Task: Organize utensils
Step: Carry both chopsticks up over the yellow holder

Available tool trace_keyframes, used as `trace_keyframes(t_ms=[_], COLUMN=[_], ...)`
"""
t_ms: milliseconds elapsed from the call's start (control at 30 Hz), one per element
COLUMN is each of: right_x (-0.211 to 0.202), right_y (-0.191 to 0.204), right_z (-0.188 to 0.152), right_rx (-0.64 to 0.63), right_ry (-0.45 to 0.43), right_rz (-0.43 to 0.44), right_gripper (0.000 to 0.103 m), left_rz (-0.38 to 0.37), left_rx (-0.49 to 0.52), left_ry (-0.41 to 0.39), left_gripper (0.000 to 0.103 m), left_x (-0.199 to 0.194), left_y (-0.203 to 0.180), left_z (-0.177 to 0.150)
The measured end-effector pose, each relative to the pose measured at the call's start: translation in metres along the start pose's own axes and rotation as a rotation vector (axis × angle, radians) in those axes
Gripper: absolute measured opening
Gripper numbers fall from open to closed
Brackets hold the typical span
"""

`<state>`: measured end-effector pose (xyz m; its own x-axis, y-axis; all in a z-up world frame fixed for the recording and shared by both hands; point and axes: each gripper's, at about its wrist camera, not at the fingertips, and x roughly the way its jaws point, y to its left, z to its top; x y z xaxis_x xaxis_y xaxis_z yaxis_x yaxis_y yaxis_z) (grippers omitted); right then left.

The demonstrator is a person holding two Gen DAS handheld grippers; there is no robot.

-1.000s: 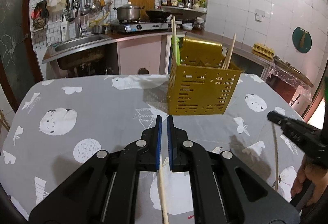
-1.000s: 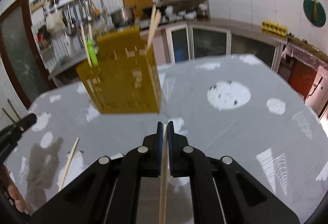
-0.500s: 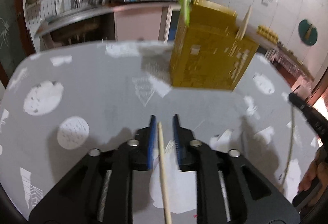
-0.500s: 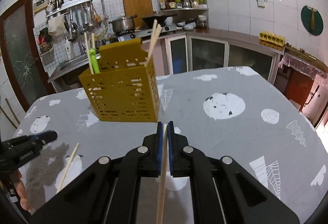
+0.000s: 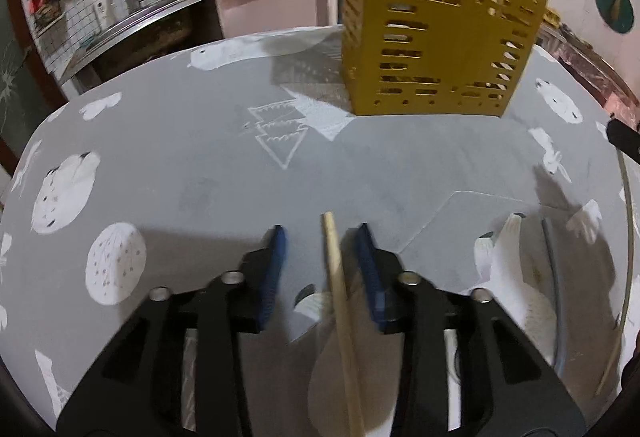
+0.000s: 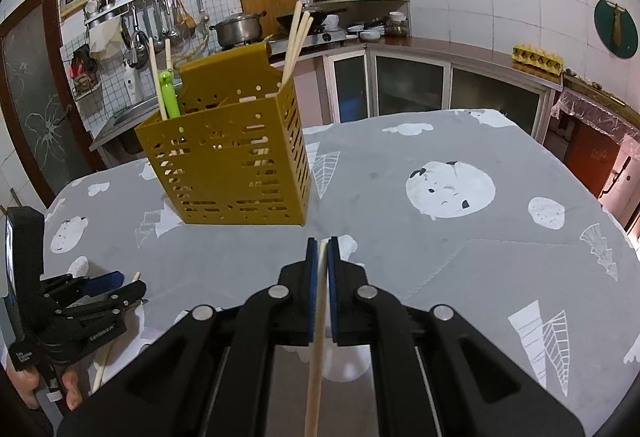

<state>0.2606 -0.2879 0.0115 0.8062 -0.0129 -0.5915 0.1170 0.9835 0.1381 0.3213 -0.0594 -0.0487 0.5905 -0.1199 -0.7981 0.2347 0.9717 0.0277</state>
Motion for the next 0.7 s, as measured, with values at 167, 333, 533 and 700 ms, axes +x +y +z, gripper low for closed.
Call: trace_keyframes(t_ms=[167,333,533,700], right_x=[-0.002,-0.009,-0.025,-0.042], right_y=[0.002,0.003,0.007,0.015], right_z=[0.001,0.007,0.014,0.02], right_rx=[-0.006,-0.008,-0.019,-0.044], right_ry=[-0.006,-0.027,-0.073,-0.132], right_rz=[0.002,0.003,0.009,0.004], right_gripper=[0.005,0.005,0.005,0.005], left_rz=[-0.028,-0.037,-0.067,-0.067], left_rx=[0.014,-0.007,-0.071,-0.094], left_ry=[0.017,-0.016,-0.16,-0.305], left_gripper=[0.005,0.004,0.004,0.004], left_x=[-0.001,-0.012,-0.058,-0.104], left_y=[-0.007,-0.007,0.006,0.011], left_z=[0.005,0.005,0.016,0.019])
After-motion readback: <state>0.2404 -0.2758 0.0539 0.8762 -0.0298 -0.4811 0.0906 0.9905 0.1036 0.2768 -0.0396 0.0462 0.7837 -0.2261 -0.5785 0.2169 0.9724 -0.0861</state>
